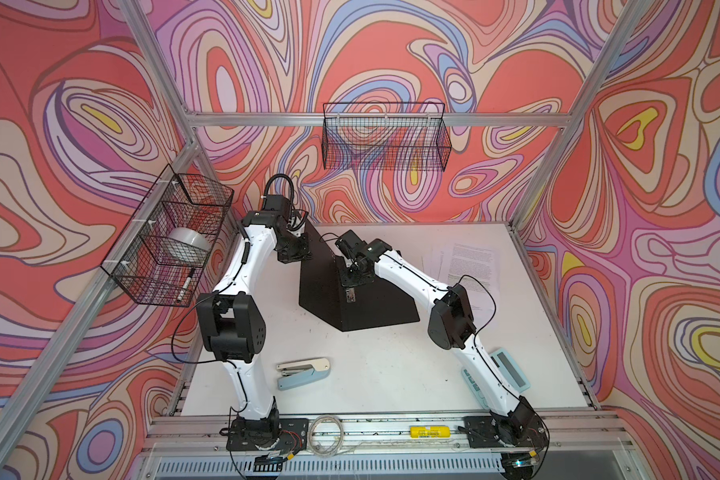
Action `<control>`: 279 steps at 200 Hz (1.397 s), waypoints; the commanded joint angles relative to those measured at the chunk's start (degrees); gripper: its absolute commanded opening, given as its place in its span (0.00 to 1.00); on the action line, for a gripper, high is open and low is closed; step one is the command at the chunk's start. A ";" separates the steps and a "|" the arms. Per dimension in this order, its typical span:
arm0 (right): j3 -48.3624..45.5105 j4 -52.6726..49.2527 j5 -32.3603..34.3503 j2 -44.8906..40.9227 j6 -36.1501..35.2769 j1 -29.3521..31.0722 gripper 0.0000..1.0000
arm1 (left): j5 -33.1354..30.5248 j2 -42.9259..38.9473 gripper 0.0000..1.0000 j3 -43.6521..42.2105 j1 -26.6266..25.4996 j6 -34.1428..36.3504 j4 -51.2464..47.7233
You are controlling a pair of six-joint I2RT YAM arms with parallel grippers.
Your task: Put the files into the folder
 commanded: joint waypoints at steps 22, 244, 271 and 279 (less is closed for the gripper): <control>-0.10 4.73 -0.02 -3.59 1.50 -2.11 0.25 | -1.37 2.53 0.00 2.22 0.12 6.22 -1.17; -23.10 8.69 -4.78 -14.82 2.30 -2.92 0.25 | -10.41 4.53 0.85 -0.44 4.61 11.95 1.96; -24.05 9.11 -8.07 -13.67 2.46 -2.93 0.25 | -14.29 3.25 0.97 1.52 4.52 11.93 0.56; -24.26 9.43 -9.42 -13.20 2.48 -2.93 0.25 | -15.40 2.68 1.00 1.88 4.51 12.29 0.38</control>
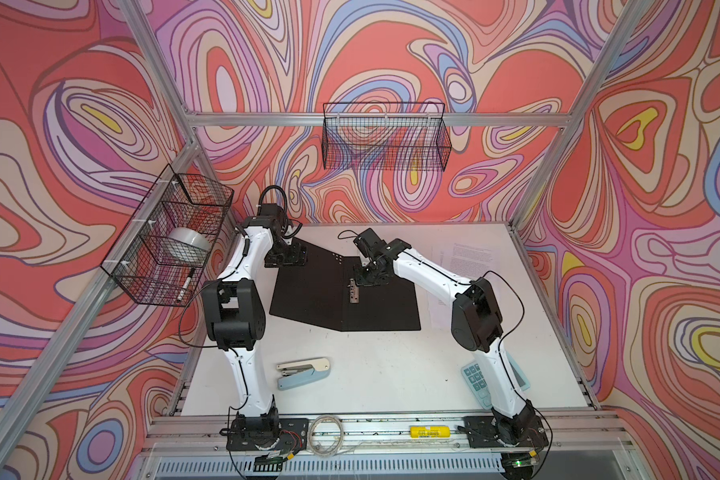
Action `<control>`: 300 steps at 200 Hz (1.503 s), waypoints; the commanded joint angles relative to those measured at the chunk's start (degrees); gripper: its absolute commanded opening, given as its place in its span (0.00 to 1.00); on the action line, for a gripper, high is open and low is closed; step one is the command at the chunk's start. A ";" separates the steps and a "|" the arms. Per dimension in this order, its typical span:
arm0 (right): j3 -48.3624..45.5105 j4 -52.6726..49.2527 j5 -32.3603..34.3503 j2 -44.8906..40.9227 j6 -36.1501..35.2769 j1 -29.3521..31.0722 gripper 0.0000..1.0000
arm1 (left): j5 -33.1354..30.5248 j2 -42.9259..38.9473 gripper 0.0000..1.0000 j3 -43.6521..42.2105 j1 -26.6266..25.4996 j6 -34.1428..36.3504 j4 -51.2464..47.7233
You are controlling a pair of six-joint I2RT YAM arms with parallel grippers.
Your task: Put the files into the folder
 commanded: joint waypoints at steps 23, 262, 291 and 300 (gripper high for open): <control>-1.64 1.77 -6.88 2.40 0.25 0.24 0.24 | -5.09 -5.29 1.00 1.96 0.02 2.18 -2.10; 23.70 11.62 -25.93 21.51 -0.75 -8.89 0.25 | 5.49 -5.76 0.93 -0.47 -2.97 1.70 -3.66; 21.68 11.76 -25.63 18.08 -0.93 -8.90 0.27 | 5.38 -6.63 0.93 -0.01 -3.54 2.42 -4.31; 20.48 11.37 -24.54 16.26 -1.25 -8.98 0.28 | 5.18 -7.17 0.93 -0.01 -3.91 2.90 -4.30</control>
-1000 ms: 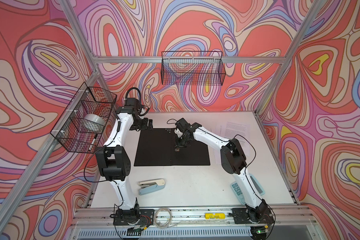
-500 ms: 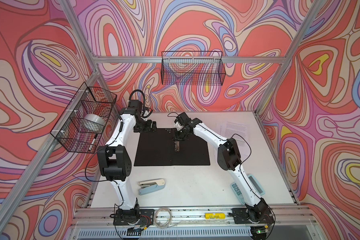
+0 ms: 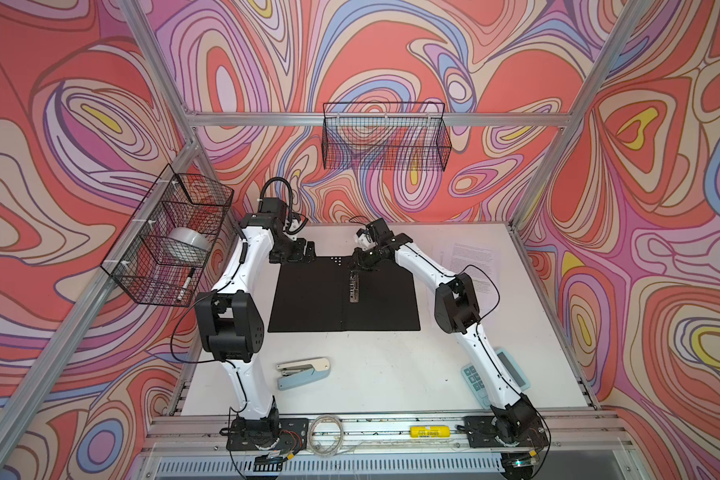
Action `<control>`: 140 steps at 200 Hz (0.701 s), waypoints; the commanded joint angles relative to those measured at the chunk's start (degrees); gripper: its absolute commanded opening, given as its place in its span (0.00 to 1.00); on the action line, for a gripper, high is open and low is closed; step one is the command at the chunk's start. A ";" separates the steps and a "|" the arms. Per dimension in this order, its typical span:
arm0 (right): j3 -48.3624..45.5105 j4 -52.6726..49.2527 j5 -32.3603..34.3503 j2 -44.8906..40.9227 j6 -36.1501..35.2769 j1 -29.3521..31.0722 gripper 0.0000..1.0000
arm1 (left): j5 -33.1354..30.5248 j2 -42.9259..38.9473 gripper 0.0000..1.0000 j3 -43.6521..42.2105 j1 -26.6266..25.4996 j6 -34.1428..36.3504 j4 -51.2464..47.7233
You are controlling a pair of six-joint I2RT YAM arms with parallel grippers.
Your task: Put the files into the folder
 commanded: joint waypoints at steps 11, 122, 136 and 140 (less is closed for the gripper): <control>-3.72 0.38 2.11 -8.12 -1.06 -0.09 0.29 | -0.15 -1.41 0.93 1.49 -1.40 2.04 -2.54; -48.75 -7.39 26.40 -49.85 0.16 -17.28 0.49 | 10.00 -0.83 0.93 9.85 -18.25 6.90 -8.56; -55.09 -5.28 27.38 -54.43 0.34 -21.22 0.50 | 10.20 1.47 0.93 11.85 -20.51 6.58 -8.48; -56.50 -4.79 27.47 -55.24 0.08 -22.27 0.50 | 10.10 2.14 0.93 12.42 -21.02 6.70 -8.53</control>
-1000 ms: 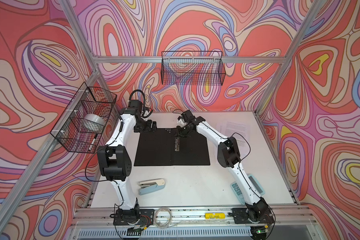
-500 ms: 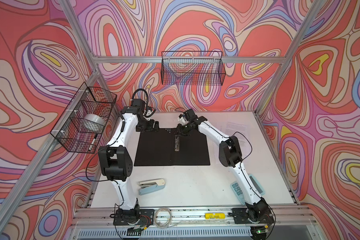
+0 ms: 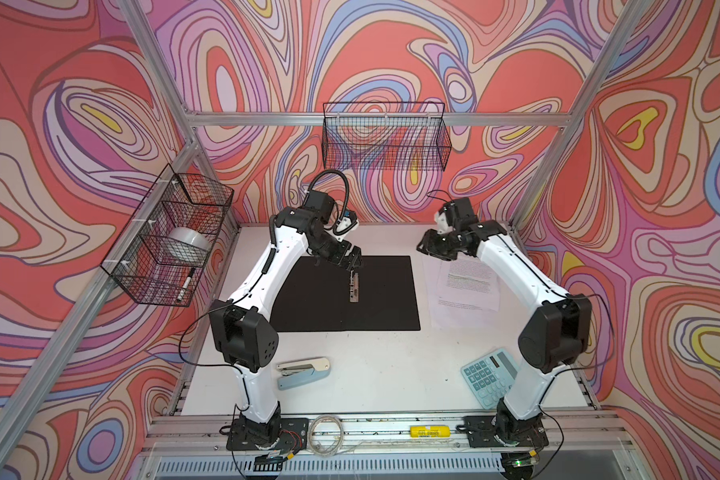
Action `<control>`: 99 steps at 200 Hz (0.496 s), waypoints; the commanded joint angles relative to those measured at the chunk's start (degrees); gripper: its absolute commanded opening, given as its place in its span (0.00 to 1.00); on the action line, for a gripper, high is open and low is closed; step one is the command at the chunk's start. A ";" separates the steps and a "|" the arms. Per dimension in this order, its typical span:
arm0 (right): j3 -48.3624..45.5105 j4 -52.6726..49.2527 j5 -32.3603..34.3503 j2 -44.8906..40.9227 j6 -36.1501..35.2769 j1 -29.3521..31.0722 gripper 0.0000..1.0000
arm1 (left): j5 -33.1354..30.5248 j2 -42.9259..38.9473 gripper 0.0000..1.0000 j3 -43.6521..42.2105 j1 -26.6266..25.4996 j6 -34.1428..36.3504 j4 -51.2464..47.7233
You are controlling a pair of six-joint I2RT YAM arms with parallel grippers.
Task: Put the files into the folder
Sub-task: 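Move the right gripper to the paper stack while the left gripper reaches toward the papers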
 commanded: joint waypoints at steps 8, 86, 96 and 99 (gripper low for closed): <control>-10.61 0.77 5.16 -4.62 0.41 -6.30 0.51 | 1.82 4.97 0.93 4.49 -3.28 -0.04 -2.68; -21.72 9.49 10.45 -6.81 3.04 -18.60 0.50 | 6.26 22.48 0.91 19.31 -12.12 -7.96 -1.72; -21.97 10.34 11.65 -6.49 3.63 -19.87 0.50 | 6.24 24.57 0.90 20.64 -13.00 -9.48 -0.67; -21.87 10.43 11.93 -6.35 3.76 -20.23 0.50 | 6.41 25.02 0.90 21.04 -13.22 -9.83 -0.40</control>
